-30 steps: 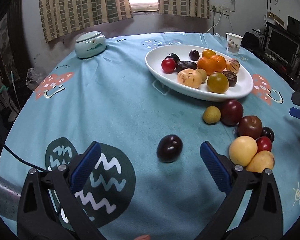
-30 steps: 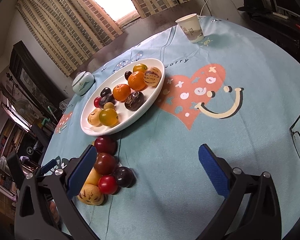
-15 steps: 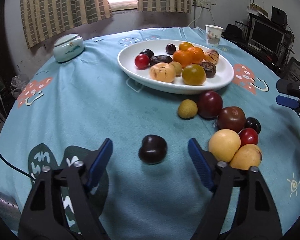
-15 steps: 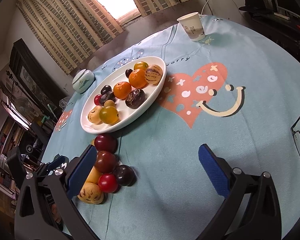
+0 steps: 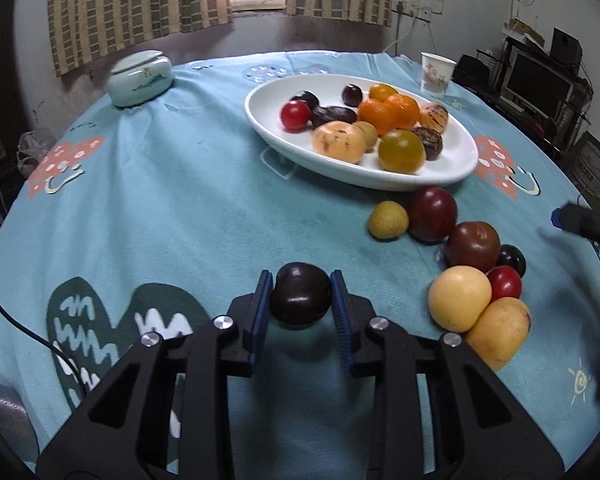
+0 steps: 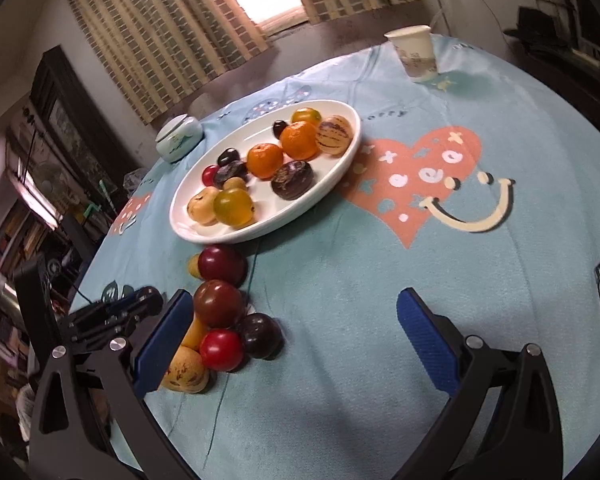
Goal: Organize fruits
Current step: 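Close the left tool around the dark plum, then grasp a second dark plum with the right tool while the left holds its plum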
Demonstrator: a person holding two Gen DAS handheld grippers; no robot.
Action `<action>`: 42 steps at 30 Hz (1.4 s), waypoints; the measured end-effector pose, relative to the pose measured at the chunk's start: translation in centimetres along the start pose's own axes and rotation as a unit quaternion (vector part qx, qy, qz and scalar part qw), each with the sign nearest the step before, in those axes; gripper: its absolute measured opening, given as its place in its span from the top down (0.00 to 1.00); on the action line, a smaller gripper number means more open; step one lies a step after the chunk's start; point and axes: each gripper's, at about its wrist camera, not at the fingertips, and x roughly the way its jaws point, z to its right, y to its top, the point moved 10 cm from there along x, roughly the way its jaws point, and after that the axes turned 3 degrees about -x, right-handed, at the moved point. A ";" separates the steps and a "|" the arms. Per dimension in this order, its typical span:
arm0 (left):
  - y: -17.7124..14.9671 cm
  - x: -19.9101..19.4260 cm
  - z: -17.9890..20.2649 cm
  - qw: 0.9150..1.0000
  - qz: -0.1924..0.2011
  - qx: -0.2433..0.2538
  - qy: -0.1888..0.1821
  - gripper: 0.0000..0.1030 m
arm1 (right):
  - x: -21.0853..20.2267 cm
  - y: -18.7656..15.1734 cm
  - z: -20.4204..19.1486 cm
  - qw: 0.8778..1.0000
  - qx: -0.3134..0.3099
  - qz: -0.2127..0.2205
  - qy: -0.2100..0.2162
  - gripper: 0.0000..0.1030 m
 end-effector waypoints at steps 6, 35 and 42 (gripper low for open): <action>0.1 -0.1 -0.9 1.000 -0.001 -0.013 0.005 0.71 | 1.3 -2.8 -2.6 0.989 -0.130 -0.039 -0.058 0.31; -0.5 0.5 -0.1 1.000 -0.015 0.004 0.007 0.70 | 2.6 -0.8 0.0 0.988 -0.113 -0.018 -0.107 0.40; -0.6 0.7 0.0 1.000 -0.020 0.005 0.005 0.70 | 4.4 -1.6 -0.3 0.986 -0.124 -0.055 -0.092 0.62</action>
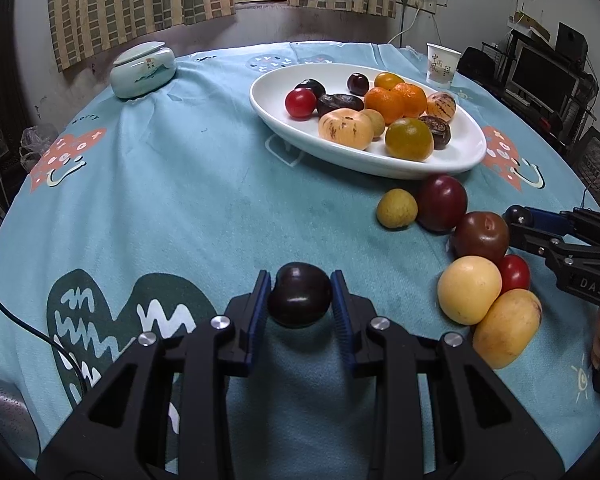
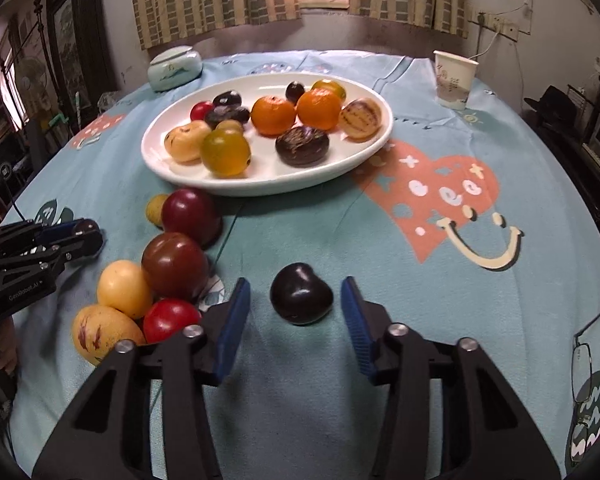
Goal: Organize fruits
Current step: 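Grasp a second dark plum with the right tool while the left holds its plum, then carry both dark plums over the plate with both tools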
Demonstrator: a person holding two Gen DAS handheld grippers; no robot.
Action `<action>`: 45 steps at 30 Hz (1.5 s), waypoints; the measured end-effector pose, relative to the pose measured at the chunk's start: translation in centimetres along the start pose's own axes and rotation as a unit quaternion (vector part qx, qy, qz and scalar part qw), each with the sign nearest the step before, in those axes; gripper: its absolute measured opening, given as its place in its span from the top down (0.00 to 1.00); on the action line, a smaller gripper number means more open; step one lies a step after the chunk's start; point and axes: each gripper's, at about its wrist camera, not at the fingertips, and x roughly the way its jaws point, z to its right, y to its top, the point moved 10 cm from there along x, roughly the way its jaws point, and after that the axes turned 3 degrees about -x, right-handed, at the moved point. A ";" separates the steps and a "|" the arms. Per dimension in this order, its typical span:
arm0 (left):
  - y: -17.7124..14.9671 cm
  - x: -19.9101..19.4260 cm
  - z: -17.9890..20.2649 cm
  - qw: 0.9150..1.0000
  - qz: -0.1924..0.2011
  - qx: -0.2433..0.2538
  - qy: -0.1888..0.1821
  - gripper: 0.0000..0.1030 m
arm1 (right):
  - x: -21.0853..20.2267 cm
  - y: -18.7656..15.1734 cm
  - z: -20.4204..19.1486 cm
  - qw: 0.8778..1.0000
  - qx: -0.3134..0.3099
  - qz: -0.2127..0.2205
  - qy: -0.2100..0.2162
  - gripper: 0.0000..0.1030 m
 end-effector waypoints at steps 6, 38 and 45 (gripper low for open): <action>0.0 0.3 -0.2 1.000 -0.006 -0.011 -0.010 0.71 | 0.0 -0.1 0.6 1.000 0.025 0.001 0.014 0.70; 21.0 5.4 4.3 0.996 0.081 -0.008 -0.026 0.71 | -1.3 15.9 -0.4 0.991 0.019 0.103 0.084 0.70; 20.3 11.2 4.9 0.998 0.045 -0.010 -0.041 0.71 | 4.3 13.8 -1.3 0.996 -0.002 0.047 0.074 0.70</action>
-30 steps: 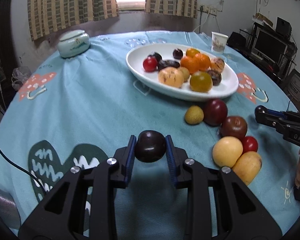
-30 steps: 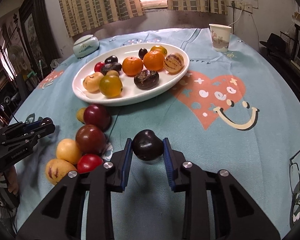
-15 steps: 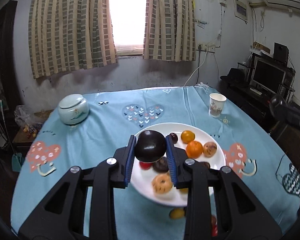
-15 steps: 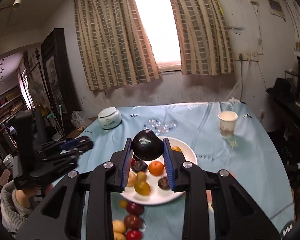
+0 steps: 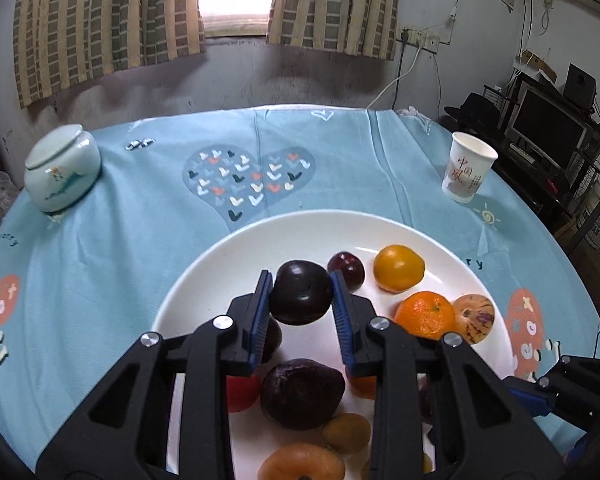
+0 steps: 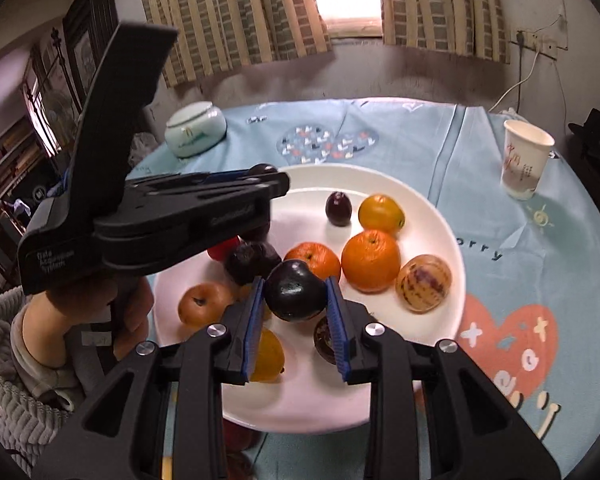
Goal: Organize fruits
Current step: 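Carry both dark plums over the plate with both tools, then open both tools to release the plums onto the plate, then withdraw both tools from the plate back toward the fruit pile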
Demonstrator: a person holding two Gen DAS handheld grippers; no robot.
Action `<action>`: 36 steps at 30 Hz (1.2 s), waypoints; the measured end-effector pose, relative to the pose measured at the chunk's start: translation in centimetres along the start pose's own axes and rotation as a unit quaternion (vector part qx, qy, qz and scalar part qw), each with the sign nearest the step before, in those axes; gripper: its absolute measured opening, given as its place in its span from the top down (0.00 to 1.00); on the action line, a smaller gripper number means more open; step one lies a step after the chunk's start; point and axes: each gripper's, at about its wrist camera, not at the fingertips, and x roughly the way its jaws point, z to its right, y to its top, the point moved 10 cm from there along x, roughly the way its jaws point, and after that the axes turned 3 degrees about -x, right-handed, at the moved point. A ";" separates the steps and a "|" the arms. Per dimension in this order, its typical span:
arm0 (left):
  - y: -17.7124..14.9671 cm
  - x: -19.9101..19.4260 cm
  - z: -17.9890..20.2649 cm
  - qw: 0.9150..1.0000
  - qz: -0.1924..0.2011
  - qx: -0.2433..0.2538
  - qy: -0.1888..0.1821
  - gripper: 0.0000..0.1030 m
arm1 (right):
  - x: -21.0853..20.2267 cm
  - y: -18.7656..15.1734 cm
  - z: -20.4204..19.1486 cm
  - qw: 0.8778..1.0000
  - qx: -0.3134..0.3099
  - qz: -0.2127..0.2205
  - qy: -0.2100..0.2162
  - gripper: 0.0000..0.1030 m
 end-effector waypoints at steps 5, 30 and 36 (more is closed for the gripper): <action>-0.5 0.7 0.1 1.000 -0.014 -0.002 -0.013 0.71 | 1.1 -0.9 -0.9 1.000 -0.014 -0.017 0.001 0.70; 0.3 0.0 -0.5 1.000 -0.005 -0.002 0.000 0.29 | -0.5 0.3 -0.7 0.999 -0.025 0.026 -0.029 0.26; 1.0 -1.4 -0.7 1.000 0.023 -0.003 0.005 0.26 | -3.2 1.8 0.5 0.996 -0.010 0.077 -0.045 0.05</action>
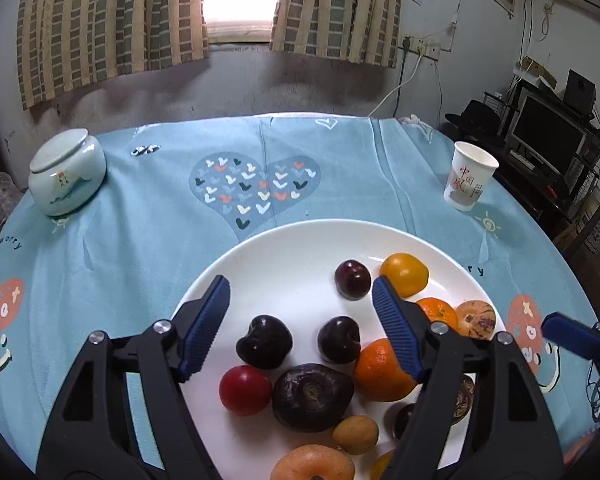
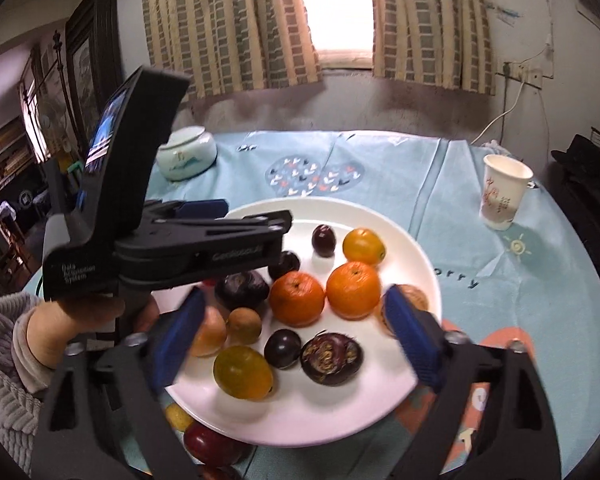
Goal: Organize fruits
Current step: 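Withdraw both tools from the plate back toward the fruit pile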
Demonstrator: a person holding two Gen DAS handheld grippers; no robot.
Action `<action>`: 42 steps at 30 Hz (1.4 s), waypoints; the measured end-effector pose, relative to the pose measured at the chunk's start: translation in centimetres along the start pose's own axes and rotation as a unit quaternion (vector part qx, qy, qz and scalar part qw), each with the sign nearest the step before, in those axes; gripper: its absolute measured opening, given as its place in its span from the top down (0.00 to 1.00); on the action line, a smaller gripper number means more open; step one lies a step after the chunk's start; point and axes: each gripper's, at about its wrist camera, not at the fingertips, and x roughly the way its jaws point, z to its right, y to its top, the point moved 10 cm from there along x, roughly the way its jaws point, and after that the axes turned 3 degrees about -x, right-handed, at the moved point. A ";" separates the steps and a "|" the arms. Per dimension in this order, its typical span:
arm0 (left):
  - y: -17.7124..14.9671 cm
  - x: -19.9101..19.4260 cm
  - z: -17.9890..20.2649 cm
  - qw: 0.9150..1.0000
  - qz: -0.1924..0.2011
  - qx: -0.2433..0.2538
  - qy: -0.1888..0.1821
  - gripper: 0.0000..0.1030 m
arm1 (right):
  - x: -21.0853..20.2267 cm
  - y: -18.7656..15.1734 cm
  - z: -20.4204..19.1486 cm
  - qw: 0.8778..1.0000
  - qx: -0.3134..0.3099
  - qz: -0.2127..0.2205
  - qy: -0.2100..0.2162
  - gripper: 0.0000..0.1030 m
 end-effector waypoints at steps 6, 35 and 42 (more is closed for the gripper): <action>0.1 -2.0 0.2 0.999 0.023 0.019 0.025 0.22 | 0.1 -0.6 0.2 1.000 0.006 -0.017 0.002 0.05; -16.0 -16.9 -0.1 0.997 0.042 0.012 0.062 0.04 | -9.7 -10.5 2.9 0.988 0.156 -0.005 0.013 0.01; -17.4 -17.1 1.2 0.997 0.031 0.036 0.056 0.04 | -9.3 -11.1 3.8 0.984 0.175 -0.017 0.012 0.01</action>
